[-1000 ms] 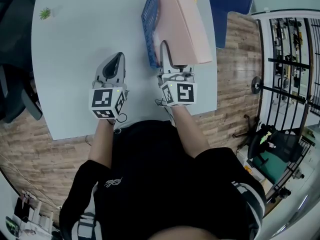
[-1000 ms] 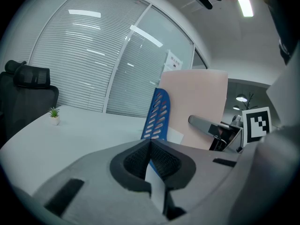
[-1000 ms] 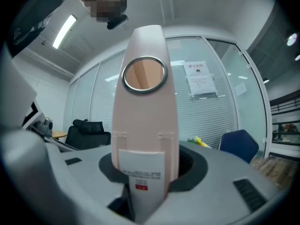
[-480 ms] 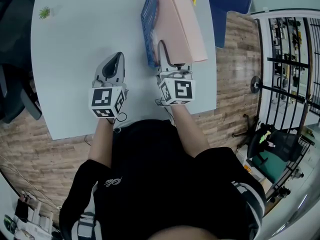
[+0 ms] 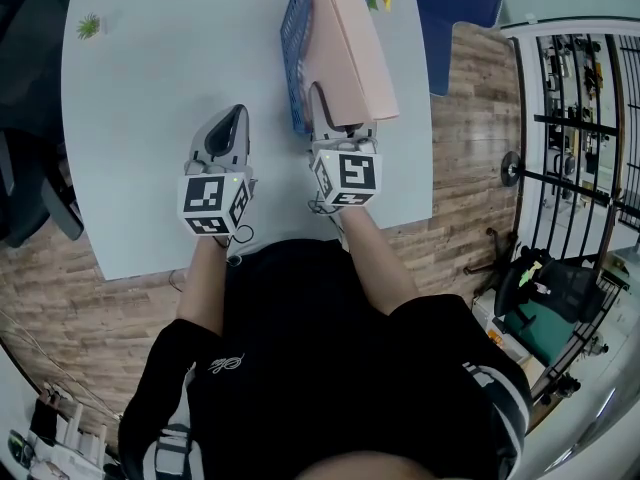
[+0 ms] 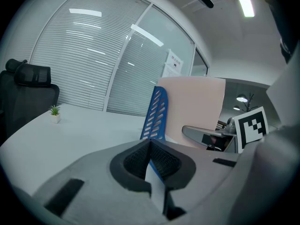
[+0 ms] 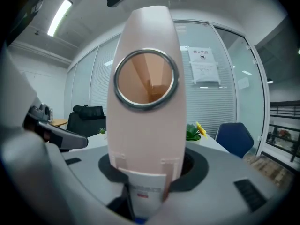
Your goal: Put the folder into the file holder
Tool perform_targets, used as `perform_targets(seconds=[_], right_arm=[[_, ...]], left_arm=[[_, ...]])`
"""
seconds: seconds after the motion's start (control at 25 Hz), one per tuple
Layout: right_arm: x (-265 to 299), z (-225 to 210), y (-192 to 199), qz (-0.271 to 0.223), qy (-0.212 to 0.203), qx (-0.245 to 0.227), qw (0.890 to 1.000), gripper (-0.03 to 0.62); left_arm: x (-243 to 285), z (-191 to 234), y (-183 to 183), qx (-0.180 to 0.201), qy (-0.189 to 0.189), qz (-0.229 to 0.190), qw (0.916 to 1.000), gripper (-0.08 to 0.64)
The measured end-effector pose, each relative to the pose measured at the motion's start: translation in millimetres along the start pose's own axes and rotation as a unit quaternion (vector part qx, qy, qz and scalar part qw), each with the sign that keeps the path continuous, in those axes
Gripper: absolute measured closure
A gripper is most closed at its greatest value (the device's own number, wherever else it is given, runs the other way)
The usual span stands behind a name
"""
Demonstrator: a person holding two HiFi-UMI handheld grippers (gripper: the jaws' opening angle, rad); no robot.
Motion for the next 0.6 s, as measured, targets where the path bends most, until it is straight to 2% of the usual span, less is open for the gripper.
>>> perform_targets(seconds=[0.48,0.6], right_arm=[[2,0,15,0.029,-0.004,-0.016,0.999,0.408],[2,1,17,0.038,-0.009,-0.015,0.999,0.386]], left_arm=[[0,-3,1,0.000,0.000,0.002,1.0000,0.560],[-1,-4,3,-0.002,-0.001,0.003,1.0000,0.560]])
Point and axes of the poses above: the fingertips, and each gripper's own axes: x forward along the fingers, z to its left, y out of its underside, the point moved 5 cm from there along -x, backward along the fingers, and after that the axes turned 6 degrees about y, right-handed, at the moved point
